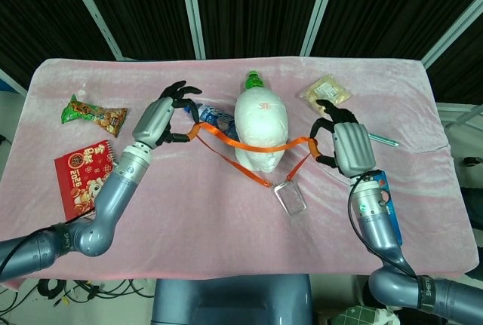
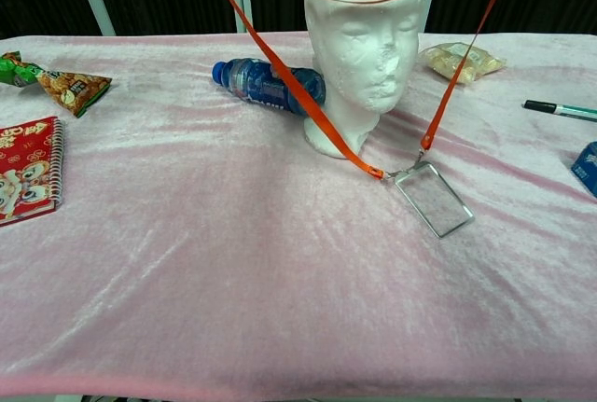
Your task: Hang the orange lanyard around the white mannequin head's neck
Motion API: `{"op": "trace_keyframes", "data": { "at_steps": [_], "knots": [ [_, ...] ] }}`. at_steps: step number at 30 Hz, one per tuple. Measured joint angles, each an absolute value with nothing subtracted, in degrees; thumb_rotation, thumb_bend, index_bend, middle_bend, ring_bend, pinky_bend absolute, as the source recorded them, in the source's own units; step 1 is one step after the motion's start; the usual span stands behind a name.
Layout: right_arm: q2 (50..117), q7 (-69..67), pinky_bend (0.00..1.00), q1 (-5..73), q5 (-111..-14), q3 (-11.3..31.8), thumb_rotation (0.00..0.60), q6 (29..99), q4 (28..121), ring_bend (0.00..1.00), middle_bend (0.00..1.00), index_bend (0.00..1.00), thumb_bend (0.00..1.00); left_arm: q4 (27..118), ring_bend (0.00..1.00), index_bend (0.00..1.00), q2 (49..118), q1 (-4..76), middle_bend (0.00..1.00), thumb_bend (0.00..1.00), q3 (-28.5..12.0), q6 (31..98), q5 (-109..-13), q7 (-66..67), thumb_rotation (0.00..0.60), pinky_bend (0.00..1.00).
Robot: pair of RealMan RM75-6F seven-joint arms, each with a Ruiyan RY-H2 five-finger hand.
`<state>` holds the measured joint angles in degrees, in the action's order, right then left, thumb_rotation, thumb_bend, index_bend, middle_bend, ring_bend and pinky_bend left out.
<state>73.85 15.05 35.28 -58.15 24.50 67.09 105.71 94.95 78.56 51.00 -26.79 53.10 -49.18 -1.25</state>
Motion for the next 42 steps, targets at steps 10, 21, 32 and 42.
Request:
{"op": "trace_keyframes", "data": {
  "at_steps": [10, 21, 32, 42],
  "knots": [
    [72.37, 13.97, 0.19, 38.30, -54.38, 26.94, 0.600, 64.67, 104.06, 0.23, 0.16, 0.77, 0.34, 88.76, 0.00, 0.64, 82.03, 53.29, 0.20, 0.45, -29.28, 53.74, -48.82, -5.11, 0.600, 0.00],
    [72.84, 13.89, 0.19, 43.55, -48.61, 29.42, 0.600, 61.25, 97.75, 0.23, 0.16, 0.77, 0.34, 79.40, 0.00, 0.62, 86.00, 55.89, 0.20, 0.45, -30.62, 53.34, -48.15, -7.38, 0.600, 0.00],
    [75.01, 14.01, 0.19, 50.18, -38.44, 31.02, 0.600, 54.32, 87.04, 0.23, 0.16, 0.77, 0.34, 70.46, 0.00, 0.60, 90.43, 57.57, 0.21, 0.45, -30.70, 51.87, -48.39, -10.68, 0.600, 0.00],
    [78.62, 13.45, 0.19, 54.82, -35.13, 30.53, 0.600, 50.60, 77.24, 0.23, 0.16, 0.77, 0.34, 61.92, 0.00, 0.58, 95.38, 59.05, 0.21, 0.41, -30.02, 51.47, -49.59, -12.13, 0.600, 0.00]
  ]
}}
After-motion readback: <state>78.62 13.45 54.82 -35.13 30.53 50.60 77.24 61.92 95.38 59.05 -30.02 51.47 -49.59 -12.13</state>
